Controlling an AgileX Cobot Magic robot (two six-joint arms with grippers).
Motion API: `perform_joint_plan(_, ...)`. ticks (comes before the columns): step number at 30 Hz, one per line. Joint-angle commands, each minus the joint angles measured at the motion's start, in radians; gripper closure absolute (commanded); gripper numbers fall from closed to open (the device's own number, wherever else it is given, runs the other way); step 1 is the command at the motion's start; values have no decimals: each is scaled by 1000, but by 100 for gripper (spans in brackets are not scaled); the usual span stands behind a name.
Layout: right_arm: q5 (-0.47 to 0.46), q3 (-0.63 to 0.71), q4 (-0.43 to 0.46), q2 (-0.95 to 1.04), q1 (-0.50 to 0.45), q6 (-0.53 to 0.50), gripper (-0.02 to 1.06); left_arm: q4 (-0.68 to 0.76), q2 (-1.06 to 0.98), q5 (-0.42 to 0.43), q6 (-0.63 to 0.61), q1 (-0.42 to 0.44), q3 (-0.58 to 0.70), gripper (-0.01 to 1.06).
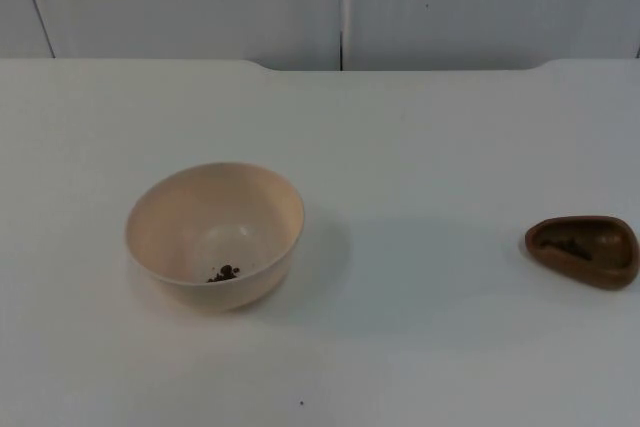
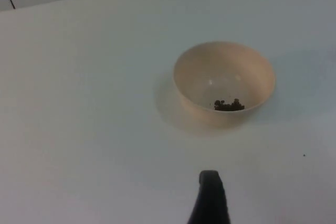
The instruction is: Pick up the bowl with the left hand and pour the coffee beans from the cup into the bowl with the right hand.
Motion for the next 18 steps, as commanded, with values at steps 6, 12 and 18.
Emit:
perform_joint_plan(6,-2,1,-3,-4,0,-9,29,5,-4,-2,-14,-2,6,43)
perform_joint_plan(12,-2,1,-8,-4,0,-9,25,5,-4,-2,-14,-2,6,43)
perform_joint_plan(18,-2,1,-3,-4,0,-9,-1,6,-4,-2,-14,-2,6,25)
